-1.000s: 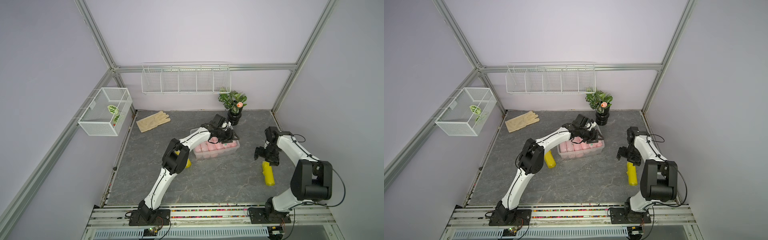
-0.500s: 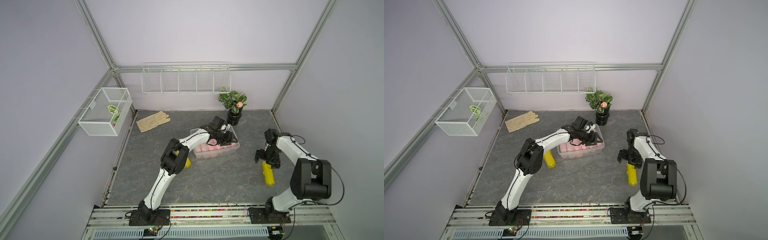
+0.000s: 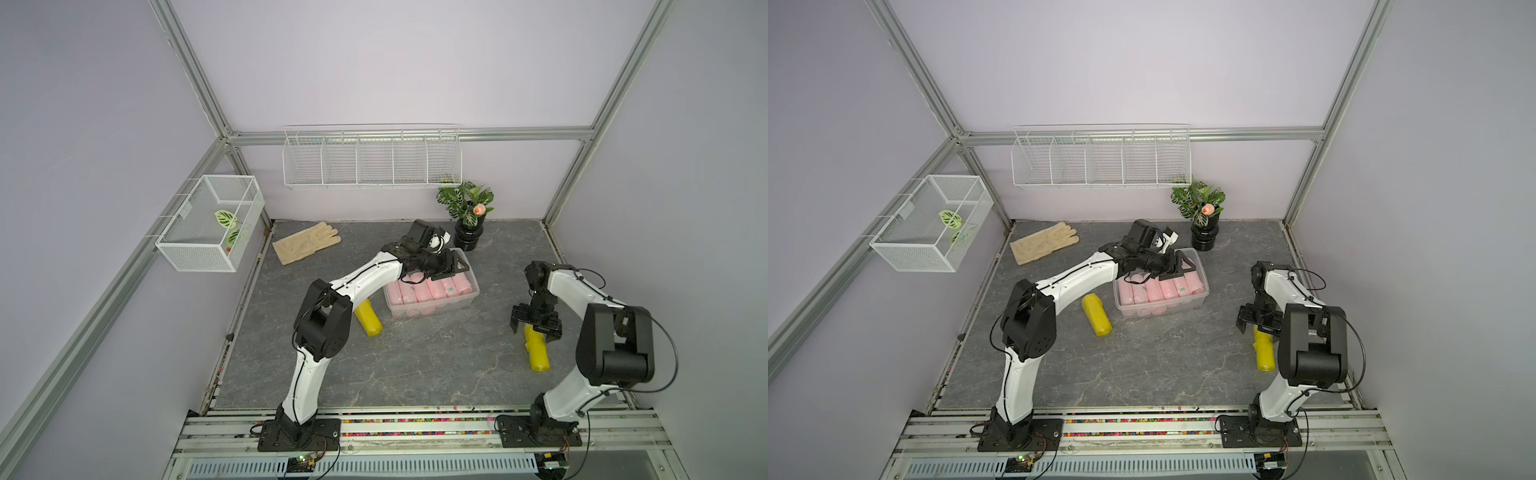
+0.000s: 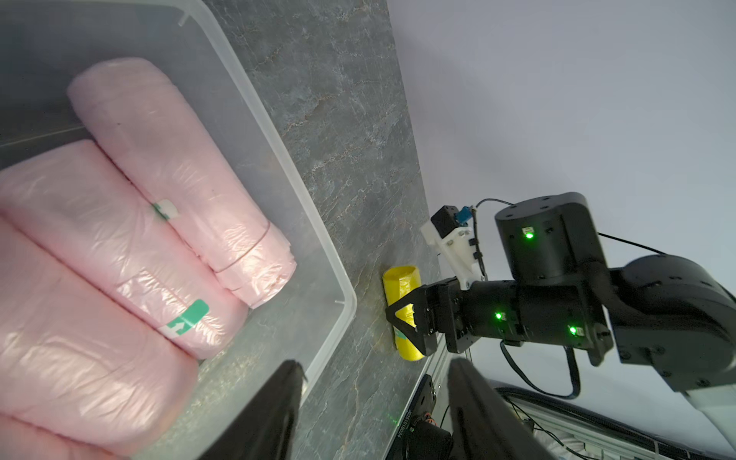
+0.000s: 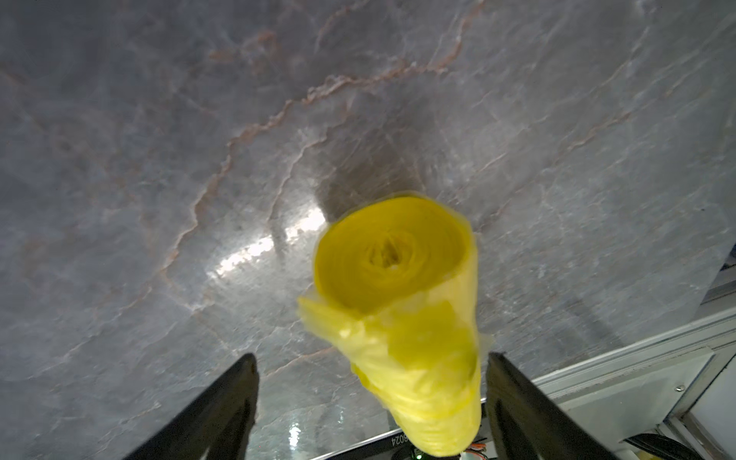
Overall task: Put the roll of trash bags into the storage box
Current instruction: Place the roll of trash bags in the storage box, then pick up the roll of trash bags from the center of the board.
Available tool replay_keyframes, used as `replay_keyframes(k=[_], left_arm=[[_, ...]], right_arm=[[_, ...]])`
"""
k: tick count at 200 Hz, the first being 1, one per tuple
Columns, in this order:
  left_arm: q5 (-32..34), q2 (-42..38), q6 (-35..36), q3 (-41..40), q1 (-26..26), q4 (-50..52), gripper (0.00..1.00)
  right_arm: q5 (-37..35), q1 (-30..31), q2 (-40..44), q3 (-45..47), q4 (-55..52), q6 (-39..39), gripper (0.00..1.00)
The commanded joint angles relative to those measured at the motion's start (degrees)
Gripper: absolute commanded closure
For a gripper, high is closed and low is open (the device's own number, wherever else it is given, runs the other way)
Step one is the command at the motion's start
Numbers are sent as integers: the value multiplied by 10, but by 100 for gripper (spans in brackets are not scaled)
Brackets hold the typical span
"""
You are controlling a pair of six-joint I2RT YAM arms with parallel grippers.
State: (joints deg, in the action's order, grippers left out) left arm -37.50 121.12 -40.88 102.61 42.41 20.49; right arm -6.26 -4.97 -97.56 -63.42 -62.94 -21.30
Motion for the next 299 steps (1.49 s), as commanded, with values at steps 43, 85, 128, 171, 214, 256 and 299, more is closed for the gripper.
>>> replay_keyframes(k=[43,85,128,171,214,256,299], left_arm=[[26,-68,12,-66,-17,-14,36],[39,-95,17,-87,-25,-12,36],[40,-97,15,-92,-26,-11,36],[44,-106,15,-100,-27,-14,35],[47,-111,16,-104,-27,-13,35],[49,-119,16,-112,-28,-16,35],[44,-120,13,-116,-29,-20,35]], right_arm=[[10,-7,-63,-18,8,23,14],[83,-19,-55,-4,51,6,20],[105,-24,-63,-10,67,-6,26],[104,-31,-76,-11,74,-12,32],[105,-46,-86,-21,80,-16,28],[102,-40,-13,-21,61,14,12],[71,-16,54,-21,29,115,6]])
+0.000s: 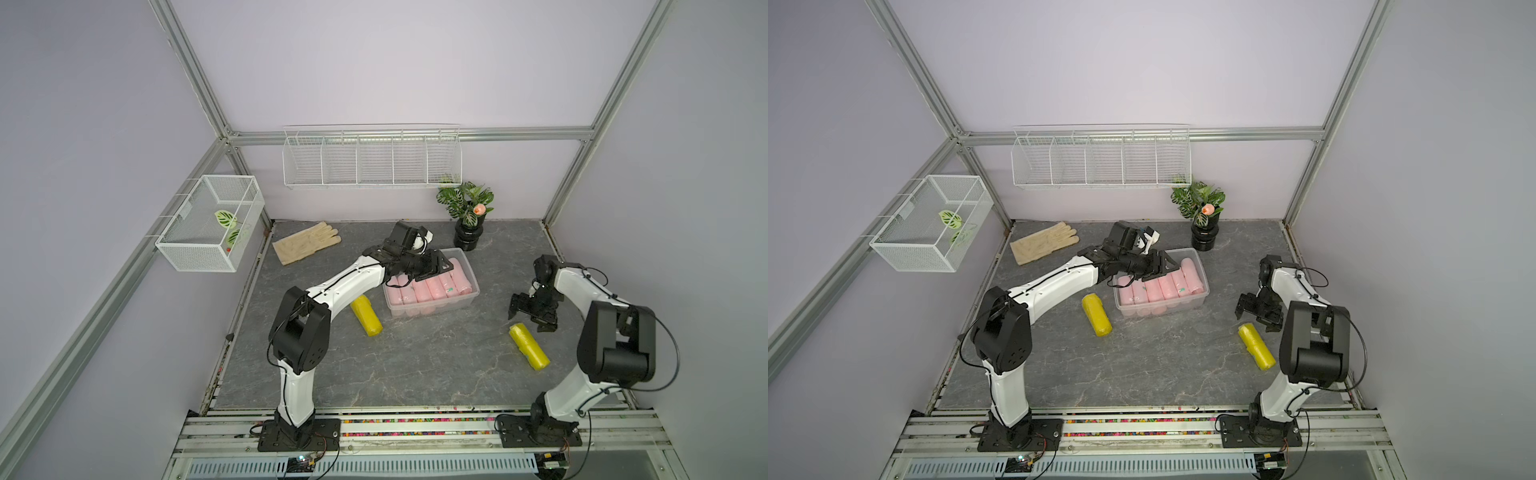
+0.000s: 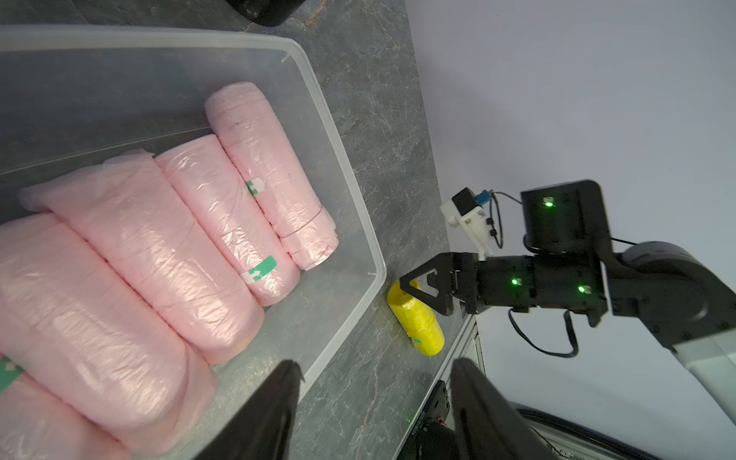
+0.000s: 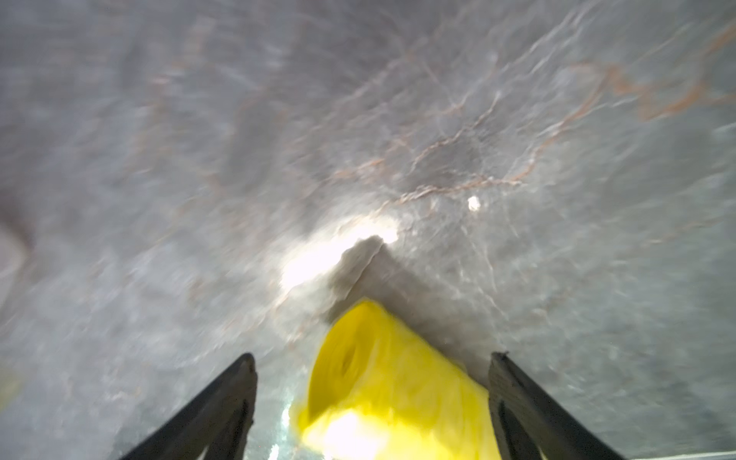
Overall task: Put the roll of trash bags into the storage box
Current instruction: Pick up the roll of trash bags from the center of the board.
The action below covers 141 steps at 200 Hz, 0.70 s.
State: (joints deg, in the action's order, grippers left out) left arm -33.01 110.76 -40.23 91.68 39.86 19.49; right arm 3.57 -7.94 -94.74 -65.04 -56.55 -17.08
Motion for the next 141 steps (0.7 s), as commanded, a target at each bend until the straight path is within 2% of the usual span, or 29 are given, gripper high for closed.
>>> replay_keyframes(k=[1,58,141], left_arm=[[-1,-17,6,-7,-3,-10,35],[-13,-29,11,-14,-4,-4,35],[-28,-38,20,-19,-5,6,35]], right_arm=[[-29,14,26,-5,-35,76,6],[-77,58,-4,4,-62,168,4],[-75,80,-25,0,-69,206,2]])
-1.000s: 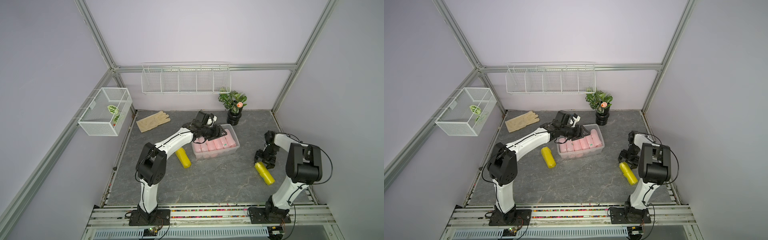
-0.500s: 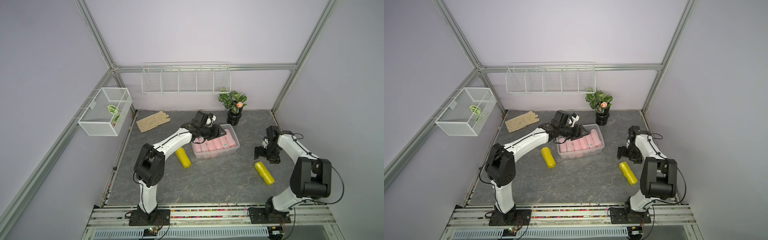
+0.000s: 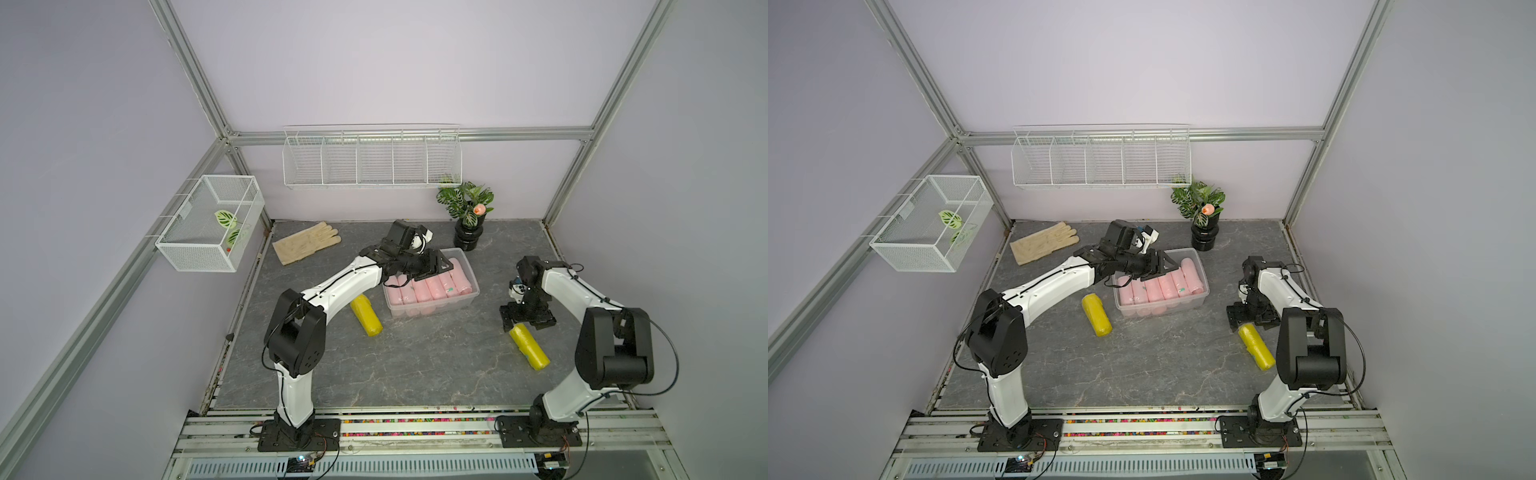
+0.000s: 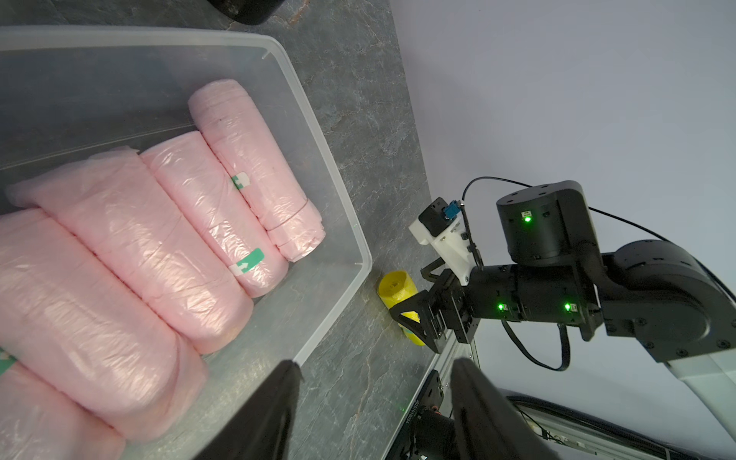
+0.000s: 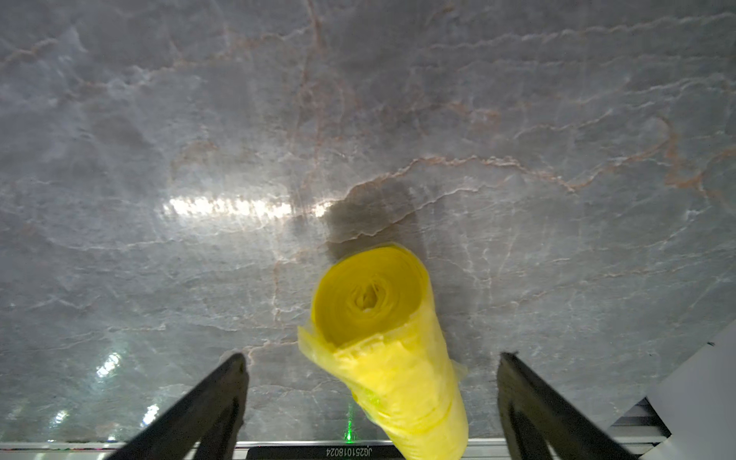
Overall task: Put the roll of trash bags into the storage box
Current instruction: Pick up the roll of trash bags from the center of the board.
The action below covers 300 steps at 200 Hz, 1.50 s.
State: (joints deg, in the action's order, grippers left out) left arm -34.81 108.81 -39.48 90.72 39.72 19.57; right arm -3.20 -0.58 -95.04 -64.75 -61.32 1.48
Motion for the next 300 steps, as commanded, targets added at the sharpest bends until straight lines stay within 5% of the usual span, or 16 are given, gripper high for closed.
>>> replay_keyframes(k=[1,114,175,300], left_arm=[[-10,-18,13,-10,-4,5,35],[-9,-18,7,-19,-5,2,35],[-8,-21,3,-29,-8,-5,35],[-1,-15,2,-21,-11,1,35]], right_arm=[[-8,7,-24,-4,-22,21,2],[-107,22,-99,-15,-48,5,20],[-86,21,-113,-22,-44,-7,36],[-15,21,-184,-166,-52,-39,48]])
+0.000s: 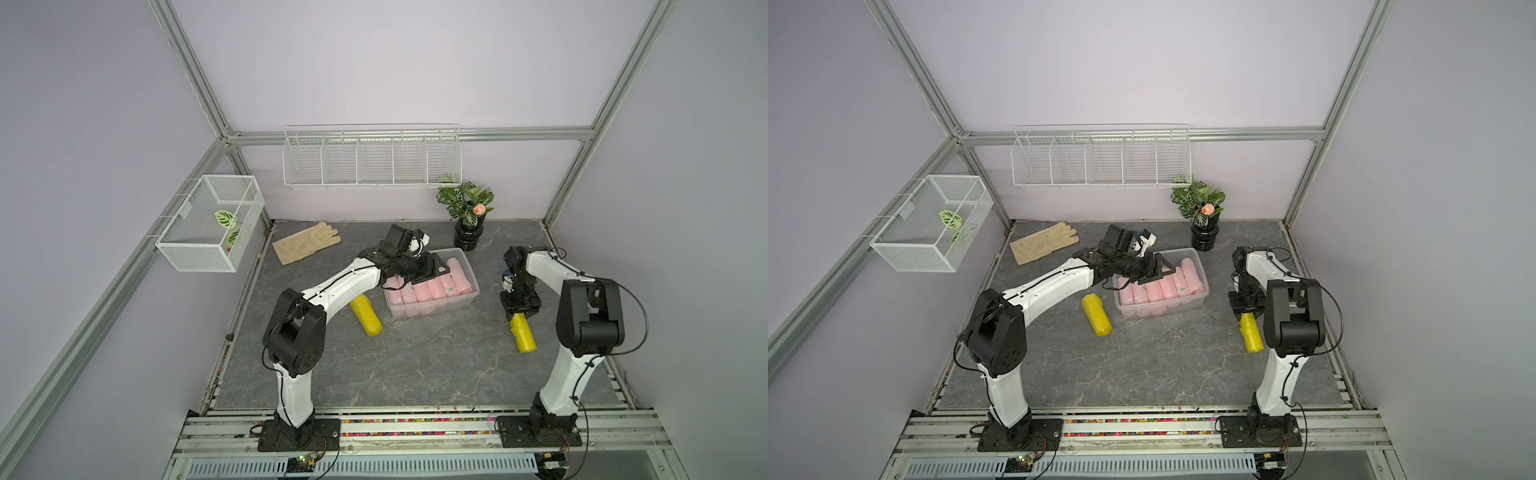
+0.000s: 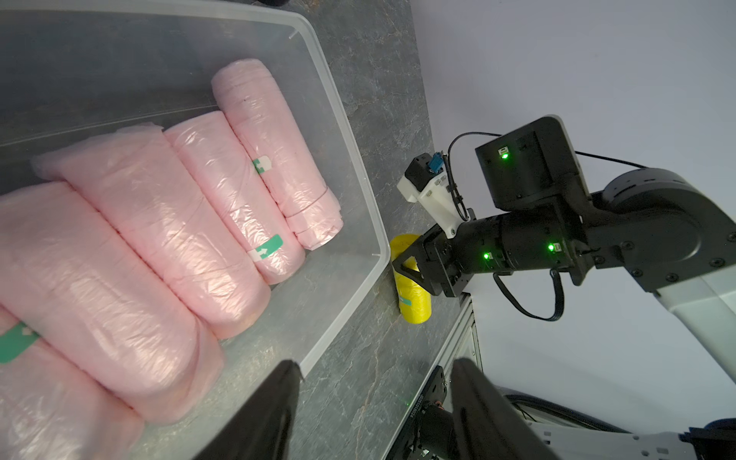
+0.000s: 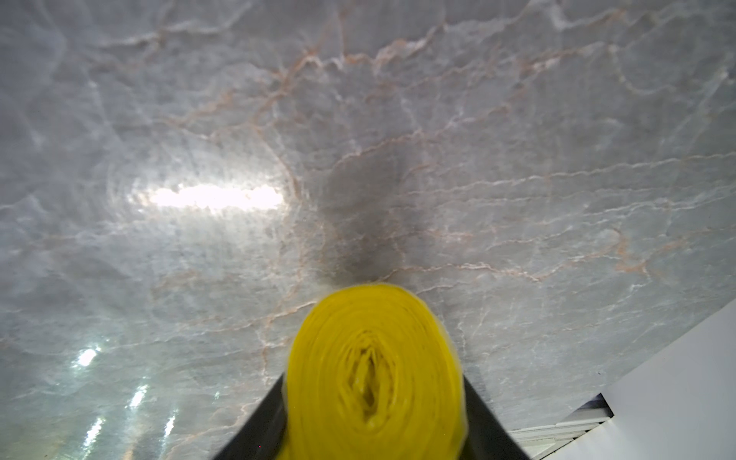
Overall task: Put the roll of trash bags into the storage box
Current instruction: Pick up the roll of trash bags from the center of the board.
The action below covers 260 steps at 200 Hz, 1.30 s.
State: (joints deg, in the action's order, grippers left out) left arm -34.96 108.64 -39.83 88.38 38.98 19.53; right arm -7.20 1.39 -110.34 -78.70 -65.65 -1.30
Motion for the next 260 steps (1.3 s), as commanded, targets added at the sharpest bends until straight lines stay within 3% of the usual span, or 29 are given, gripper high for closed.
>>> replay_keyframes(k=[1,61,97,132,182,260], left_arm=[[0,-13,5,3,-3,2,35],[12,-18,8,1,-5,11,35],[12,-14,6,3,-6,9,35],[13,-13,7,5,-6,10,35],[34,-28,26,7,-8,30,33],[73,-84,41,-21,-32,46,23]], right_arm=[[25,1,-32,-28,-8,-12,48],[31,1,-131,-141,-38,-21,41],[33,2,-91,-108,-12,-24,17],[31,3,-25,-60,2,-32,1],[32,3,58,36,33,-43,1],[25,5,61,103,113,-54,6]])
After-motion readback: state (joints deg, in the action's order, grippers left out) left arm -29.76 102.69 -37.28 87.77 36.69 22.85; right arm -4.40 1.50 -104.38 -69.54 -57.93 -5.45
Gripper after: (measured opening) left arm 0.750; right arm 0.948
